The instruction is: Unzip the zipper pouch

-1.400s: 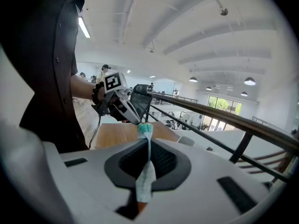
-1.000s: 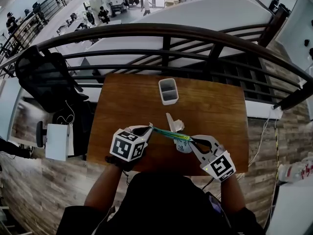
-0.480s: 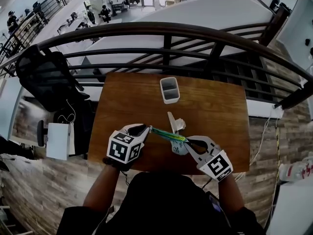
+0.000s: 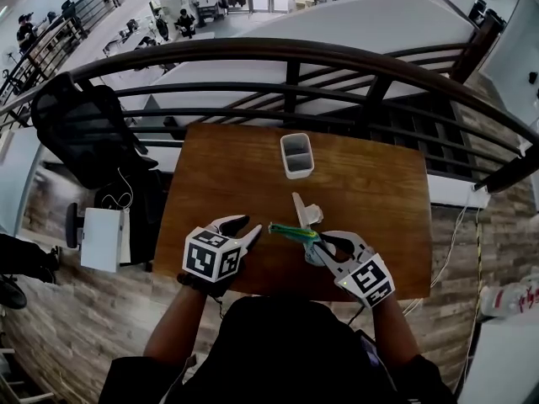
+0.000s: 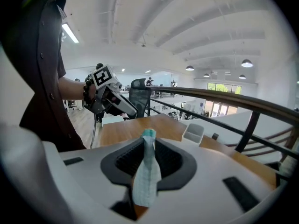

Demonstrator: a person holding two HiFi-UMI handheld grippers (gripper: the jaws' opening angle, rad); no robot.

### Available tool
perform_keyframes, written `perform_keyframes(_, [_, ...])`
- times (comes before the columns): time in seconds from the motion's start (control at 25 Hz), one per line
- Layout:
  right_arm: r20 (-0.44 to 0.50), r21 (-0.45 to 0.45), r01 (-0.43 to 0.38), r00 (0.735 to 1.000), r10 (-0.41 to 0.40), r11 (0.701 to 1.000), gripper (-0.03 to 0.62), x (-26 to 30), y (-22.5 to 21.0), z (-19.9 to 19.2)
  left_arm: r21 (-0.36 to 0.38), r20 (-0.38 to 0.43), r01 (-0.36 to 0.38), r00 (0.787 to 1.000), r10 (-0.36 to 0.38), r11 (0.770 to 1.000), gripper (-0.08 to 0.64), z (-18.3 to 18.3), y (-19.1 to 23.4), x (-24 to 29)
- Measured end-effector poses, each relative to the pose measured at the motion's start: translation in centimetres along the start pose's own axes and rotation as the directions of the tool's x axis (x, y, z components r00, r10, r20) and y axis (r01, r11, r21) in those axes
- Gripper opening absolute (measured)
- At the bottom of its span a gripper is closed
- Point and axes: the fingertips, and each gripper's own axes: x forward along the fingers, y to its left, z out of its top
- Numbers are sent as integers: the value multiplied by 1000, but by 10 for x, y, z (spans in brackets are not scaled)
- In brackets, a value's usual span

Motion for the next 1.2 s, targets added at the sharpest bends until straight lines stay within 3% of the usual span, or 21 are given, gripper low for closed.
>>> perform_keyframes(0.24, [52, 93, 67, 996, -72, 993, 80, -11, -25, 0, -37, 8, -17, 1000, 18, 999, 146, -3, 5, -2])
perform_keyframes(0.4, [76, 109, 87, 993, -95, 990, 74, -16, -29, 3, -47, 34, -27, 999, 29, 999, 146, -2, 13, -6])
perform_keyframes(0.72, [182, 158, 151, 967, -179, 976, 32, -39, -51, 18, 27, 213, -89, 974, 81, 996, 84, 33, 14, -16])
perform_keyframes(0.88, [247, 175, 193, 941, -233, 965, 3, -56, -59, 38, 88, 312, -125, 946, 92, 988, 34, 54, 8, -27])
perform_keyframes(1.0, [292, 188, 212, 920, -261, 959, -3, -69, -62, 53, 73, 398, -118, 914, 79, 990, 23, 69, 4, -39])
perform_keyframes(1.2, [355, 255, 234, 880, -315, 938, -5, -91, -74, 67, 75, 549, -132, 833, 69, 988, 17, 96, 3, -65])
